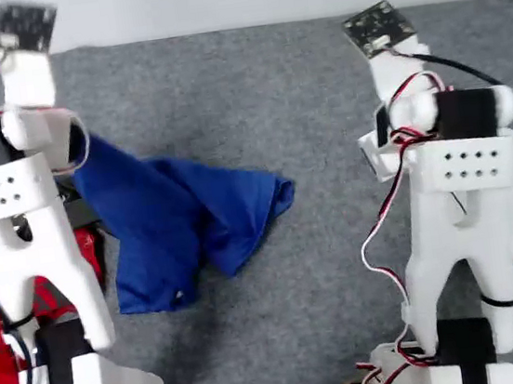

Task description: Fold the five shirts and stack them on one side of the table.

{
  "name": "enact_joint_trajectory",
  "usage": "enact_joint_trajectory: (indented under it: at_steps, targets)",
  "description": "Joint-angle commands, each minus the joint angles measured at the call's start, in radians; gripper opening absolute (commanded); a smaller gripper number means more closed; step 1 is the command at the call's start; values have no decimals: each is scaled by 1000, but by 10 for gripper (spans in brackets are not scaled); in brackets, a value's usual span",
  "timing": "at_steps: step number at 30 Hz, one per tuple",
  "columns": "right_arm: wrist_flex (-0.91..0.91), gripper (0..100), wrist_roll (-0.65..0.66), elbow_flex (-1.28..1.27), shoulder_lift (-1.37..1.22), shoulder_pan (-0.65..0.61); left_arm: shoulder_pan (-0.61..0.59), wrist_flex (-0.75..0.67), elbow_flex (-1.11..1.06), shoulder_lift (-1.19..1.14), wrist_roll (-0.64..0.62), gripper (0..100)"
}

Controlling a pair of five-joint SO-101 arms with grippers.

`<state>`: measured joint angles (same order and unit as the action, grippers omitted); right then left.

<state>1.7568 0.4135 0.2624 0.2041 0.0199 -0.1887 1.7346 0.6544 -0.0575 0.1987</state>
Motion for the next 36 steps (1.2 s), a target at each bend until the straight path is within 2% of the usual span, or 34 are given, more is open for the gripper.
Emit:
enact_joint_trajectory:
  at_steps: [1, 8, 11, 14, 17, 21, 27, 31, 36]
  targets:
    - [38, 32, -8, 6, 47, 27, 109, 18, 200, 12, -6, 5]
    - [38, 32, -8, -8, 61, 27, 232, 20, 521, 17, -8, 5]
    - [38, 32, -9, -54, 61, 19, 201, 21, 587, 18, -8, 5]
    - [38, 32, -9, -94, 61, 19, 121, 23, 541, 61, 2, 5]
    - [36, 35, -9, -114, 59, 19, 46, 23, 371, 140, 91, 5]
    - [30, 35, -8, -117, 50, -18, -34, 21, 28, 292, 239, 5]
    - [-73, 36, -9, -117, 48, -191, -133, 18, -518, 574, 440, 5]
    - [-209, 37, -9, -117, 36, -298, -221, 11, -774, 720, 502, 5]
    - [-328, 37, -9, -110, -88, -409, -356, -75, -974, 847, 505, 5]
